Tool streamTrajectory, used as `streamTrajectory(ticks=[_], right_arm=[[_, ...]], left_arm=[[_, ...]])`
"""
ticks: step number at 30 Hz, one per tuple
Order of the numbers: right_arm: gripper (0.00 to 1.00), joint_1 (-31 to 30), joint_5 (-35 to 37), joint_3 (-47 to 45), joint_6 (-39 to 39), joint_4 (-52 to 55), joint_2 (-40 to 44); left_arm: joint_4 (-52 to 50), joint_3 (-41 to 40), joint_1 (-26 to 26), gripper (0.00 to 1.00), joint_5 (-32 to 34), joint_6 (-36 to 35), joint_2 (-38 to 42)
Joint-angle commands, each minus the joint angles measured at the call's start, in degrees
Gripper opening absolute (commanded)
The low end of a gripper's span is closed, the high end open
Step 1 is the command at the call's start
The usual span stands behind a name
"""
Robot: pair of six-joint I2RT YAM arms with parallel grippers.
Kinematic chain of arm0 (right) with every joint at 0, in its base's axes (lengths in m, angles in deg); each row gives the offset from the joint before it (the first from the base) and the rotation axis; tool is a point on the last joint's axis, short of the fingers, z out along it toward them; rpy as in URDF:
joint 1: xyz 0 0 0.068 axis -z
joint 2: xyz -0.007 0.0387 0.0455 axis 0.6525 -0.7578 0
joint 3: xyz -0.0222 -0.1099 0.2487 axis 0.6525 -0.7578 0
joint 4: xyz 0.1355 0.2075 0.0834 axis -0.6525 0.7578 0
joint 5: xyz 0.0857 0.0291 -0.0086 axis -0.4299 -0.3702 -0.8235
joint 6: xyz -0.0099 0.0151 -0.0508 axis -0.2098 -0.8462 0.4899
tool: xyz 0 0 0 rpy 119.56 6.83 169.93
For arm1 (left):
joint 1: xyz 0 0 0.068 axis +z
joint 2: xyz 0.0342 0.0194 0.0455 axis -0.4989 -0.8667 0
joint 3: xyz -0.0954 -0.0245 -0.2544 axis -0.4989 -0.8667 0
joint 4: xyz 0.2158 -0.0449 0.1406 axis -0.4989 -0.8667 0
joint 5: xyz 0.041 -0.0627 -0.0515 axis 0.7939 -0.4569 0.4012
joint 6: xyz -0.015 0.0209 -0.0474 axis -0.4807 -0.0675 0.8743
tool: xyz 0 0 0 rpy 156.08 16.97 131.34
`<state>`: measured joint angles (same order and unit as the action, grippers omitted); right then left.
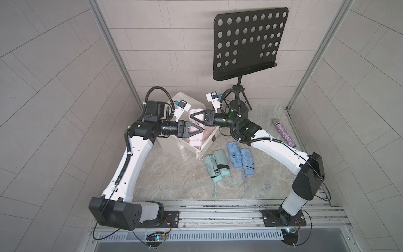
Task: Place the umbrella in the drawer by color
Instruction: Pick up the umbrella from the center of the board, then place the umbrella in the drawer.
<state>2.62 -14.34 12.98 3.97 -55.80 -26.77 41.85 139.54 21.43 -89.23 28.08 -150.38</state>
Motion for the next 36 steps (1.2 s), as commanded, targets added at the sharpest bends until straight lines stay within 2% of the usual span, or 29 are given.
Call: streamTrajectory(ticks=[1,7,10,15,20,27,36], right_arm=[[0.27,1.29,1.17,-0.5,-0.55,0.25,2.8],[0.27,3.81,3.75,-1.63,-2.53,-0.66,4.21],[0.27,4.86,6.17,-1.32,-3.59,0.59,4.25],[0.27,5.15,14.92,0.66,-3.06,9.85,3.72],[0.28,4.71,22.41,4.12,-4.04,18.48,1.95],[0.28,4.27,29.66,7.76,-7.94,24.89,-1.68],[0.28,3.32,33.58,10.11,-13.55,27.62,-7.65]], left_arm=[[-0.12,2.96,0.39,0.86,3.64,-2.79,1.42],[-4.42,5.42,2.96,0.91,8.84,-5.13,0.05],[-6.34,7.03,5.81,0.91,12.61,-6.67,0.06],[-7.55,9.24,10.43,0.91,20.6,-9.57,2.03],[-7.13,9.14,11.24,0.91,27.42,-11.97,4.82],[-6.49,7.71,11.65,0.91,30.08,-13.16,7.23],[-5.55,4.87,13.11,0.91,30.37,-14.13,9.56]])
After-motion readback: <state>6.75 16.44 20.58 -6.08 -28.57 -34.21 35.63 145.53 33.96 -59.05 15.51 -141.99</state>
